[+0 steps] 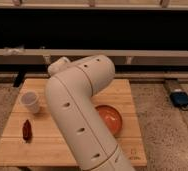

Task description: Push the eraser across the table

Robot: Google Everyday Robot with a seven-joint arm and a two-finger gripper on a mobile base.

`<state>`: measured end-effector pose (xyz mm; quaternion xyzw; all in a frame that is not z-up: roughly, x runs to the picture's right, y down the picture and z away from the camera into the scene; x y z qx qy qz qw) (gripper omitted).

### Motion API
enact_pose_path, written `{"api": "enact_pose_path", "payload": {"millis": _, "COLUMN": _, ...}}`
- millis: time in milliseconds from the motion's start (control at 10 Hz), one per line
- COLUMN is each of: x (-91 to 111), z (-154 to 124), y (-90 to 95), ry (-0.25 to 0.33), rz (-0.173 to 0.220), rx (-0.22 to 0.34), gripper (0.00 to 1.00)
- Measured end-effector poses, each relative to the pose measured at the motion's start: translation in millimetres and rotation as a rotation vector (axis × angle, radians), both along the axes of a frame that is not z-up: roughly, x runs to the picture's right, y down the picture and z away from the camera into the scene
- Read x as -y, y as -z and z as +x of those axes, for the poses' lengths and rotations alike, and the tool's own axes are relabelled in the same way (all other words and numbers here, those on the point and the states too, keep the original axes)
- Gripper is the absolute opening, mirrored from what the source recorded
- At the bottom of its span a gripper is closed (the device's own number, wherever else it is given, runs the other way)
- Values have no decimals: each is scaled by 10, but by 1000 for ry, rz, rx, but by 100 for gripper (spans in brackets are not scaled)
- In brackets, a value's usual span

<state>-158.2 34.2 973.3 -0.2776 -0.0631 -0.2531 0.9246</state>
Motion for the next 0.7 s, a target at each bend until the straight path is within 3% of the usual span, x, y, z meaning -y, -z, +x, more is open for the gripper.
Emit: {"api": "enact_pose_path", "payload": {"millis": 700, "x": 133, "z": 90, "y": -146, "ry": 15, "rz": 9, "rx": 3, "gripper": 0}}
